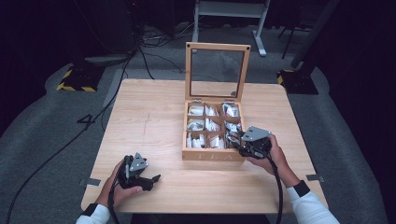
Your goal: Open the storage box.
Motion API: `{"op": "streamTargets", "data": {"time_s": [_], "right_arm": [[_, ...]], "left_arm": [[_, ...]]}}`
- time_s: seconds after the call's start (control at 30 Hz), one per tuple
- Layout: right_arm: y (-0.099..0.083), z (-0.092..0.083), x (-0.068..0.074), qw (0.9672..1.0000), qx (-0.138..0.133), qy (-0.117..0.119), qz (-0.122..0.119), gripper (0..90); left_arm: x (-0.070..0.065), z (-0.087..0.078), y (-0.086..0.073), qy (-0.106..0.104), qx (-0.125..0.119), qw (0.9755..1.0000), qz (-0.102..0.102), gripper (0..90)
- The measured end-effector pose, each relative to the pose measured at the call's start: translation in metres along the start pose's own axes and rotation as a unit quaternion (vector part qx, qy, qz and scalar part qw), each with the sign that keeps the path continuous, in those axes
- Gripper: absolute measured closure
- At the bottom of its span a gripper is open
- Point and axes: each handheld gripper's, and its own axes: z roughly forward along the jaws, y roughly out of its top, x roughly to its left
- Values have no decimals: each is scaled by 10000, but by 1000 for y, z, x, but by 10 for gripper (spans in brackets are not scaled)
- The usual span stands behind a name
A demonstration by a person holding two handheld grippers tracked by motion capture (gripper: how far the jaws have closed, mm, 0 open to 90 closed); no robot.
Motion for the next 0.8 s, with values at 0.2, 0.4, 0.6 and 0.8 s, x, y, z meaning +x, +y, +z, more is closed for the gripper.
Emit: {"op": "streamTargets", "data": {"time_s": [0.2,0.4,0.6,0.8], "right_arm": [[-2,9,-1,9999,35,115,39,558],[-2,13,-2,9994,85,310,88,642],[-4,13,-3,9992,93,364,144,711],[-4,7,-4,9987,-52,452,206,795]], "left_arm": [[1,1,1,-52,26,10000,-79,154],[1,1,1,-72,40,9999,-95,154],[1,1,1,-74,44,9999,-102,153],[2,1,1,-69,40,9999,-92,152]]}}
